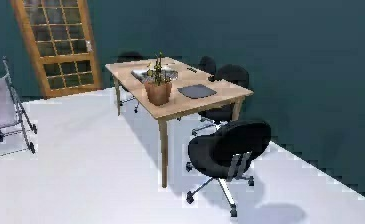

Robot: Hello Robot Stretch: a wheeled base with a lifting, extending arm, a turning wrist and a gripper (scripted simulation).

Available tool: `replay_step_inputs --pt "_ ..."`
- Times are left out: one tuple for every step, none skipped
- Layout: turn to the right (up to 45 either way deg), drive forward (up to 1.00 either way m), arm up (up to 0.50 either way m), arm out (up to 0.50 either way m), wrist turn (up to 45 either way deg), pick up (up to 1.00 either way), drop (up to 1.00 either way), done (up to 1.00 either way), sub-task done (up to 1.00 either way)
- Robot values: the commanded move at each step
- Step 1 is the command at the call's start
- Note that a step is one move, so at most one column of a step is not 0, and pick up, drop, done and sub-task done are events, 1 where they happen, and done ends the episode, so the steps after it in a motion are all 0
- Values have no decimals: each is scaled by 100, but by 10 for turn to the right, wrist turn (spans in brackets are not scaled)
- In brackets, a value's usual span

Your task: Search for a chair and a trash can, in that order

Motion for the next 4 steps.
replay_step_inputs --pt "150 0 0 0 0 0 0 0 0" --pt "0 20 0 0 0 0 0 0 0" --pt "0 0 0 0 0 0 0 0 100" --pt "-450 0 0 0 0 0 0 0 0"
